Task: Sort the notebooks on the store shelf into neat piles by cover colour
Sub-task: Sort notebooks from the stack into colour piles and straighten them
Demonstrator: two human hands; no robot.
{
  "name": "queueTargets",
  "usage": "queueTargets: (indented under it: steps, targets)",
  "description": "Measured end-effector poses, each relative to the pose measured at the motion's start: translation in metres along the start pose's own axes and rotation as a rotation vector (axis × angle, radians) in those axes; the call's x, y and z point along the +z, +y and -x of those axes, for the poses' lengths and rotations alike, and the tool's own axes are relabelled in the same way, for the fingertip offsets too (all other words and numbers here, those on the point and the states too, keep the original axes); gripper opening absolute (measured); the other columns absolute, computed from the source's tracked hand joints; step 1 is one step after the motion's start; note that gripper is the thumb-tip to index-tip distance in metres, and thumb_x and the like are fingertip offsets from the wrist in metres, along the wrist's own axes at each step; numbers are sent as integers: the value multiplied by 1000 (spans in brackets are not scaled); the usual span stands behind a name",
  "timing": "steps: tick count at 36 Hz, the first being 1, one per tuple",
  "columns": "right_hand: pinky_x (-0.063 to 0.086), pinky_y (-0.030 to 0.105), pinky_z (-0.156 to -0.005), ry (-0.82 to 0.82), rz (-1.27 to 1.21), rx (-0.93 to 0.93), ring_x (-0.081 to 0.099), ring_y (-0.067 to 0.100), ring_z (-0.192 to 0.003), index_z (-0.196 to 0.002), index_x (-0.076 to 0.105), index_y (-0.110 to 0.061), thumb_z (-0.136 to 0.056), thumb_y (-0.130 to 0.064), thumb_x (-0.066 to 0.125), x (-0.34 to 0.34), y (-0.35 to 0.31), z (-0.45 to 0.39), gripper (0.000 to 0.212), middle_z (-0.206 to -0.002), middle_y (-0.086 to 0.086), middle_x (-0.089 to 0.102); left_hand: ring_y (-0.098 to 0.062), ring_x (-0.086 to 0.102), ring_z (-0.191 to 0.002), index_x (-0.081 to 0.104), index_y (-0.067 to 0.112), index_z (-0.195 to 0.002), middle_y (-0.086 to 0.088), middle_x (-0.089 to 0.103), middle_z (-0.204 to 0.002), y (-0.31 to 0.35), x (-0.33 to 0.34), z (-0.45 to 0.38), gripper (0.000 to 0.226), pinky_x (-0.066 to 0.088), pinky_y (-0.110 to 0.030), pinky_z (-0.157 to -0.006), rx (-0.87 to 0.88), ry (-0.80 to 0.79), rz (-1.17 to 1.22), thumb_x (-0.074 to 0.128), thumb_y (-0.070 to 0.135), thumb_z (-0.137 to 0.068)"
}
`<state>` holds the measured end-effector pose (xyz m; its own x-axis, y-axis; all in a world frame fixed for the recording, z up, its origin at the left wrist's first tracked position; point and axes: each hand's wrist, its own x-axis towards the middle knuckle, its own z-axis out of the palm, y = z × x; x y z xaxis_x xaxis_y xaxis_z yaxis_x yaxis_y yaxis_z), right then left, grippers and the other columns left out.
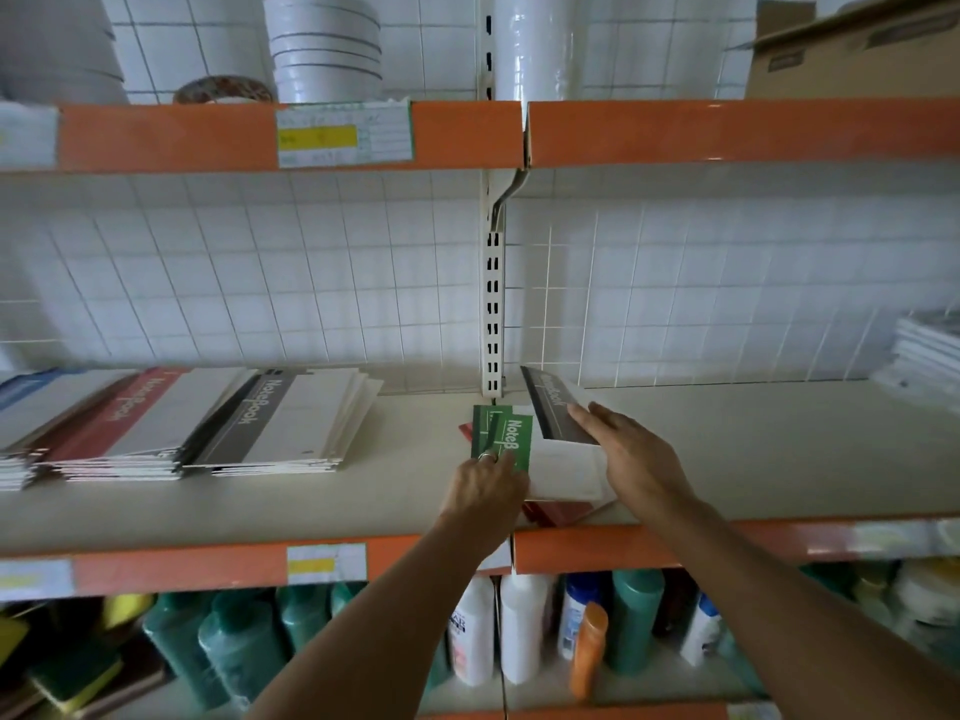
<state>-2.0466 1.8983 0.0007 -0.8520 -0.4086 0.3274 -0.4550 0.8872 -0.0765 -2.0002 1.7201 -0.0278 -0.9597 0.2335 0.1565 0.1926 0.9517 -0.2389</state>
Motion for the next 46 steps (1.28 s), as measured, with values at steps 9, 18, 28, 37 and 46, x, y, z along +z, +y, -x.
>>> queueTargets:
  steps: [9, 18, 28, 37, 46]
  targets:
    - [43, 30, -100, -23, -1, -22, 39, 18, -135, -153, 1, -31, -90, 5, 45, -8, -7, 0, 84, -159, -3, 17, -29, 66, -88, 53, 14, -120, -4, 58, -118, -13, -11, 16, 29, 45, -34, -60, -70, 163, 123, 48, 6, -92]
    - [42, 32, -101, 40, -38, -140, 29, 18, -141, -152, 3, -33, -90, 11, 38, -12, -57, -17, 84, -159, -2, 16, -23, 72, -80, 76, 13, -96, -6, 74, -97, -74, -17, 66, 48, 54, -31, -40, -56, 487, 65, 34, 13, -74]
    - [37, 29, -104, 117, -90, -239, 26, 18, -142, -152, 11, -31, -91, 11, 40, -10, -164, -39, 79, -159, 1, 20, -22, 73, -79, 76, 12, -95, -6, 74, -96, -175, -22, 142, 51, 54, -31, -41, -201, 554, 52, 32, 10, -69]
    - [35, 27, -104, 19, -45, -275, 21, 16, -144, -153, 6, -29, -88, 13, 35, 8, -280, -53, 82, -160, -1, 13, -18, 72, -79, 76, 18, -100, -1, 74, -97, -281, -11, 226, 56, 51, -25, -44, -300, 539, -20, 31, 10, -68]
    - [36, 30, -102, -43, 184, -330, 35, 20, -134, -151, 19, -24, -91, -1, 37, 33, -340, -67, 67, -151, -2, 31, -21, 73, -80, 77, 16, -97, -3, 74, -98, -347, 3, 271, 53, 53, -29, -44, -410, 556, -2, 32, 11, -70]
